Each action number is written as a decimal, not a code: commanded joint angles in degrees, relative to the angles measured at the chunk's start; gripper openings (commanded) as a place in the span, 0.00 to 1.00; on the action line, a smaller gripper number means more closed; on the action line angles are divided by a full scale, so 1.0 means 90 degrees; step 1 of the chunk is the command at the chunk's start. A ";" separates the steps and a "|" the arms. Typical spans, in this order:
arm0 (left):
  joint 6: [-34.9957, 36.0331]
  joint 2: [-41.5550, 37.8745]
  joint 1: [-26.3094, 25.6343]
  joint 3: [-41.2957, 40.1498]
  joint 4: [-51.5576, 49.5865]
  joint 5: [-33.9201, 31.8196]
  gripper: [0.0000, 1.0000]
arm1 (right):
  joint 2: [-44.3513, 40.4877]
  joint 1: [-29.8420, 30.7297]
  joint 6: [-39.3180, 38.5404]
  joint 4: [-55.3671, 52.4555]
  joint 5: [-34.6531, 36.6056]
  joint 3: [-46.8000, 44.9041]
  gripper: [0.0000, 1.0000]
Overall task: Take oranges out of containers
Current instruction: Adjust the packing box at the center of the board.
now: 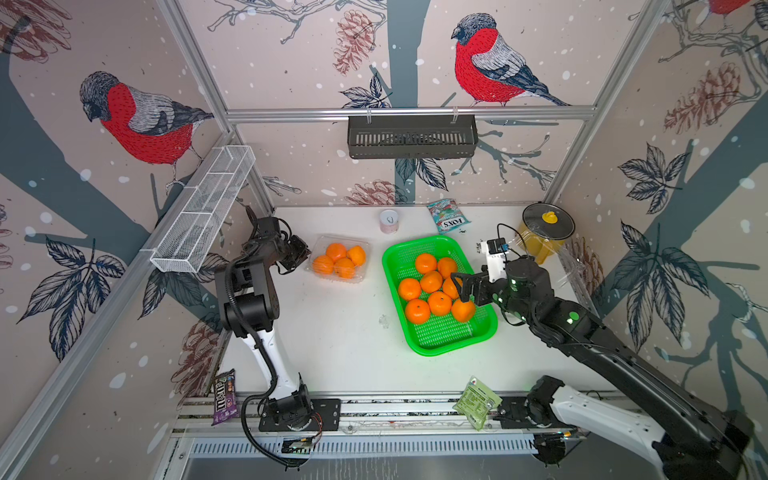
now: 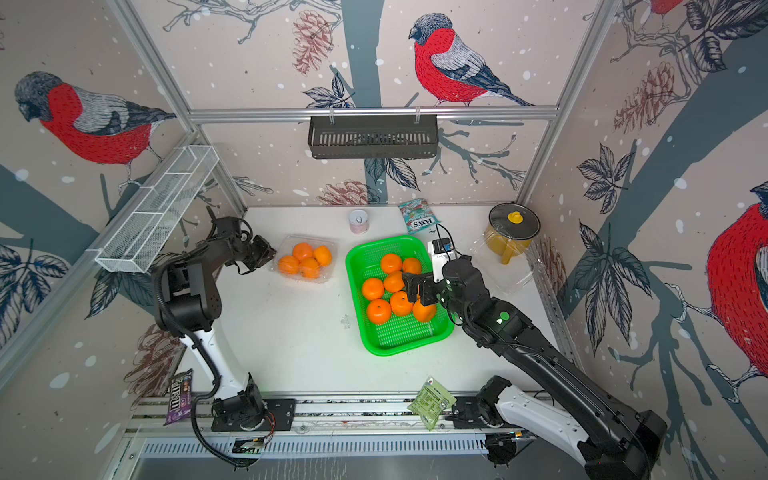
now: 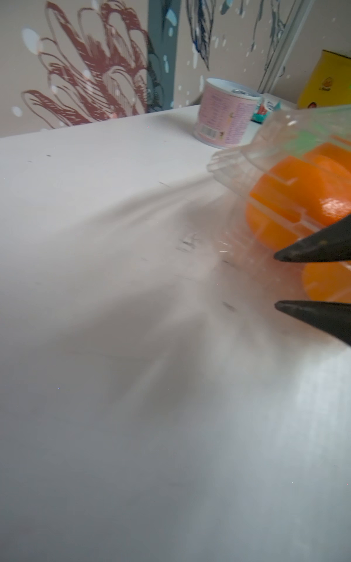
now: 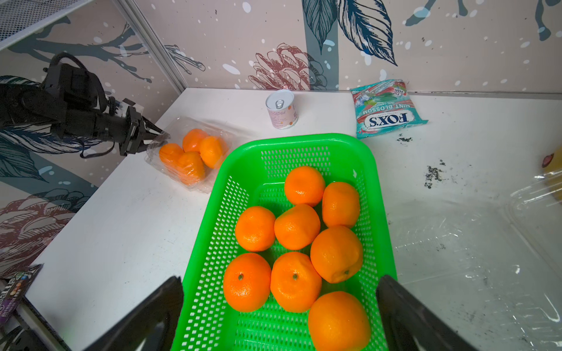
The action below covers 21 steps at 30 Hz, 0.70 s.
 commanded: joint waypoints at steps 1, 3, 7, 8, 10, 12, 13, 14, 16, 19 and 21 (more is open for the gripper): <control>-0.0264 -0.0731 -0.0115 -0.0975 0.1040 0.0217 0.24 | 0.0074 0.0006 -0.0308 -0.0083 -0.0182 0.0145 0.99; -0.0357 -0.1193 -0.0254 -0.1549 0.1299 0.0183 0.24 | 0.0186 0.0022 -0.0498 0.0078 -0.0341 0.0166 0.99; -0.0414 -0.1843 -0.0432 -0.2347 0.1606 0.0003 0.25 | 0.0510 0.0270 -0.1149 0.0621 -0.0539 0.0161 1.00; -0.0397 -0.1987 -0.0432 -0.2455 0.1598 -0.0076 0.25 | 0.0649 0.0462 -0.1502 0.0812 -0.0488 0.0152 0.99; -0.0326 -0.2277 -0.0432 -0.2545 0.1487 -0.0250 0.25 | 0.0917 0.0918 -0.2508 0.1358 -0.0314 0.0096 0.99; -0.0220 -0.2700 -0.0432 -0.2606 0.1296 -0.0511 0.27 | 0.1284 0.1549 -0.3976 0.2141 0.0079 -0.0074 0.99; -0.0170 -0.2904 -0.0432 -0.2636 0.1188 -0.0659 0.28 | 0.1508 0.1733 -0.4630 0.2407 0.0208 -0.0097 0.99; -0.0126 -0.3188 -0.0432 -0.2689 0.1078 -0.0863 0.31 | 0.1819 0.1854 -0.5283 0.2672 0.0322 -0.0069 0.99; -0.0104 -0.3746 -0.0432 -0.2879 0.0897 -0.1307 0.44 | 0.2555 0.1896 -0.6136 0.3080 0.0599 0.0136 0.99; -0.0187 -0.4621 -0.0422 -0.3480 0.0987 -0.1799 0.57 | 0.3801 0.1853 -0.7001 0.3494 0.0986 0.0784 0.99; -0.0393 -0.5091 -0.0404 -0.3949 0.1199 -0.2043 0.66 | 0.4660 0.1869 -0.7487 0.3505 0.1007 0.1397 0.99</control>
